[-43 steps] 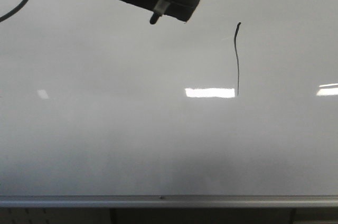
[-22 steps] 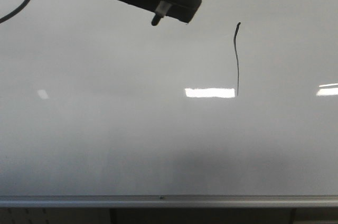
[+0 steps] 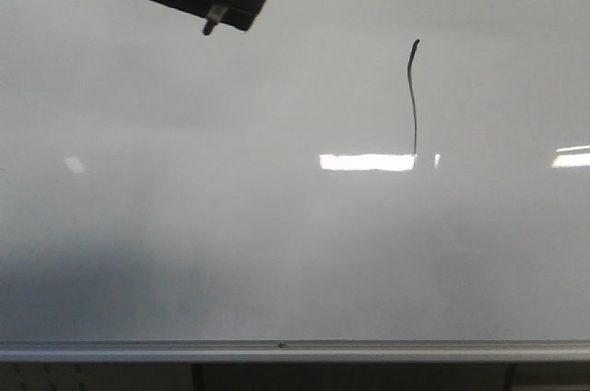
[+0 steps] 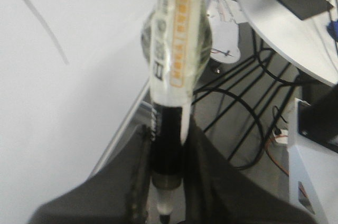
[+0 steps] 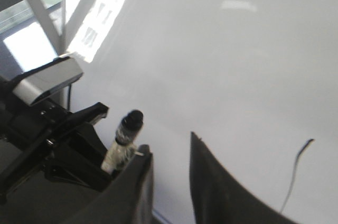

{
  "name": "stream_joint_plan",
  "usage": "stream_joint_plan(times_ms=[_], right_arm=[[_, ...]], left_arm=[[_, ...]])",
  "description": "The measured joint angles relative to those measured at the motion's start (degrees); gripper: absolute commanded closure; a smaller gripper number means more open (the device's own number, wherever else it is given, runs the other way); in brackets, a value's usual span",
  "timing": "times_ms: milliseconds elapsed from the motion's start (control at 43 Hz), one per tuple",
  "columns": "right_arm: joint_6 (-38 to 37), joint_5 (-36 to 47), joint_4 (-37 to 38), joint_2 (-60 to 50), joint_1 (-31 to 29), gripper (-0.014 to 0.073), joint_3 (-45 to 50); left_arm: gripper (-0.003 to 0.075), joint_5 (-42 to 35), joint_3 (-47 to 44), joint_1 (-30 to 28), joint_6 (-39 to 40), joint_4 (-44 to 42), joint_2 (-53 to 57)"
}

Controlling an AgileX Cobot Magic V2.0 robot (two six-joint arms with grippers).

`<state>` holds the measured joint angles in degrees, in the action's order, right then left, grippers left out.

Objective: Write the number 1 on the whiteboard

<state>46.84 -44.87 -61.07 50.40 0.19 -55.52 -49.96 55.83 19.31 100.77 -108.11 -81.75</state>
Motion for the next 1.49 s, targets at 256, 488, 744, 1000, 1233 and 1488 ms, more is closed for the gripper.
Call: stream_joint_plan(times_ms=[256, 488, 744, 1000, 1233, 1488], right_arm=[[2.1, 12.7, 0.0, -18.0, -0.8, 0.0711, 17.5], [3.6, 19.8, 0.0, -34.7, -0.8, 0.0711, 29.5], [3.6, 24.5, -0.3, -42.7, -0.8, 0.0711, 34.1], [3.6, 24.7, -0.3, -42.7, -0.8, 0.0711, 34.1], [3.6, 24.7, -0.4, -42.7, -0.8, 0.0711, 34.1], [3.6, 24.7, -0.4, -42.7, -0.8, 0.0711, 34.1]], left_arm=[[0.074, 7.1, -7.3, -10.2, 0.7, 0.0, 2.0], [0.074, 21.7, -16.6, -14.3, 1.9, 0.0, 8.9], [0.074, 37.6, -25.6, -14.5, 3.0, 1.2, 21.3], [0.074, 45.6, -32.0, -14.5, 3.6, 1.9, 33.1], [0.0741, 47.6, -32.9, -14.5, 3.6, 2.2, 37.7], [0.0741, 47.6, -33.1, -14.5, 3.6, 2.3, 37.8]])
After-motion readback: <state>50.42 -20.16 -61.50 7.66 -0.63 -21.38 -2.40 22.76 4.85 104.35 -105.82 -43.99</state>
